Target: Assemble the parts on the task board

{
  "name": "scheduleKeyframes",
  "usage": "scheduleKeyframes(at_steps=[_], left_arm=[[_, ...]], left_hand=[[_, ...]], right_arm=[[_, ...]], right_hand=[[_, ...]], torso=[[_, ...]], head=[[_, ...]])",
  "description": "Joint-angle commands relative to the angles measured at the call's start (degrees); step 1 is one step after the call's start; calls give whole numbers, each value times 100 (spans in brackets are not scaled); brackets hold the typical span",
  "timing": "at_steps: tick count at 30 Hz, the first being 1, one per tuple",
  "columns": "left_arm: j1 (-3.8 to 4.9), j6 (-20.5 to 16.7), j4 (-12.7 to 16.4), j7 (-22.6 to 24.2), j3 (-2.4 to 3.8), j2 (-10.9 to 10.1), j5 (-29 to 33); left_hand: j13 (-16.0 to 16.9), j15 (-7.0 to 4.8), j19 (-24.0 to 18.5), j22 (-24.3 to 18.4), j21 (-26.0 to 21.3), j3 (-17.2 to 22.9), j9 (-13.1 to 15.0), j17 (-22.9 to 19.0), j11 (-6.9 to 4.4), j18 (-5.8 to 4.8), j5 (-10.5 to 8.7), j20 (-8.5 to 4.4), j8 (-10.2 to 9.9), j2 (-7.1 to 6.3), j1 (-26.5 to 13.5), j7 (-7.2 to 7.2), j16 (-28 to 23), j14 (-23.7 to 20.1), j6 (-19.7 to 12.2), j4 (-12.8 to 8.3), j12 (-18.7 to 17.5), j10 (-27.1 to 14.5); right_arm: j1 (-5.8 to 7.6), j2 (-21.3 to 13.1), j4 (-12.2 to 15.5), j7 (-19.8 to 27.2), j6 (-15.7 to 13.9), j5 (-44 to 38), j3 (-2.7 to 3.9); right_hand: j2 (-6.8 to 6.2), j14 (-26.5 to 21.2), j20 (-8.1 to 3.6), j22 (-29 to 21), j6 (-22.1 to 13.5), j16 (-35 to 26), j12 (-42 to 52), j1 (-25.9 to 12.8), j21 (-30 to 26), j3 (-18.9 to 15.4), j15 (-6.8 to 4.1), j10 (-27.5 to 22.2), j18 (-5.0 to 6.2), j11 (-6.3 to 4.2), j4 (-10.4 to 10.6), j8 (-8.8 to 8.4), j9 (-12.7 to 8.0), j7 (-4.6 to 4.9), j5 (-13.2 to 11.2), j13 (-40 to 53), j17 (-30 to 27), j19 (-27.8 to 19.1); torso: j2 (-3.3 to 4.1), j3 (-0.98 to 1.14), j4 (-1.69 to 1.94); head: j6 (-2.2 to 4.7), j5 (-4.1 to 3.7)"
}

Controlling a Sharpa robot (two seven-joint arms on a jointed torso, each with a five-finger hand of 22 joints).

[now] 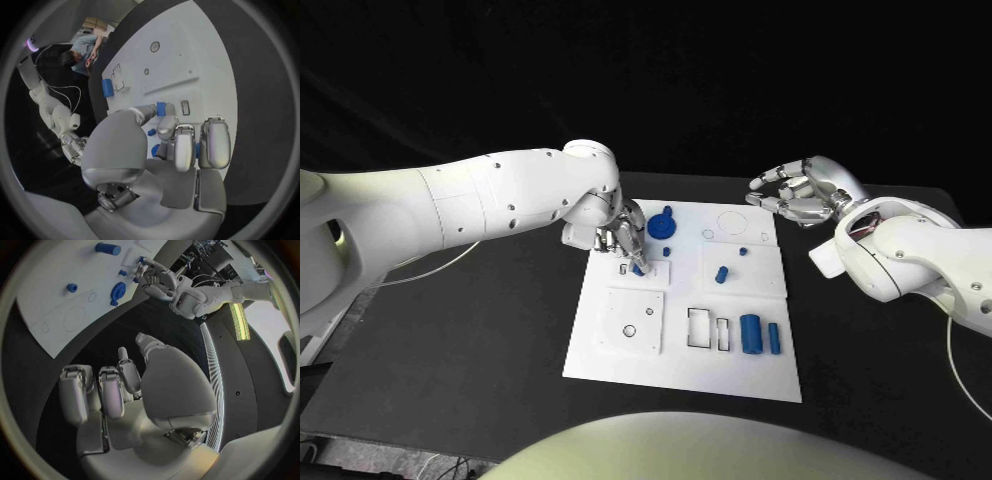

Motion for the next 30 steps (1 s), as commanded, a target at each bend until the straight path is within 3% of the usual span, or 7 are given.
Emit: scheduleKeyframes(at_steps=[1,30], left_arm=[[-18,37,0,-10,-16,-4,-119],[-21,-234,15,12,-17,-19,-147]], left_hand=[[-11,49,17,181,21,930,-2,1146,14,-82,-38,-2,9,31,-36,-10,30,495,58,-955,16,31],[54,48,19,185,22,946,-10,1130,10,-82,-70,-1,4,81,-78,-15,23,490,85,-952,60,65]], right_arm=[[-3,-4,11,7,71,-72,0],[-3,-26,18,8,70,-75,0]], right_hand=[[14,492,-3,1161,-51,-29,-18,-46,-19,-3,2,-33,54,6,35,38,-9,5,39,-2,1072,312],[14,492,-3,1161,-51,-29,-18,-46,-19,-3,2,-33,54,6,35,38,-9,5,39,-2,1072,312]], torso=[[-1,2,-5],[0,1,-4]], head=[[-12,-1],[-15,-4]])
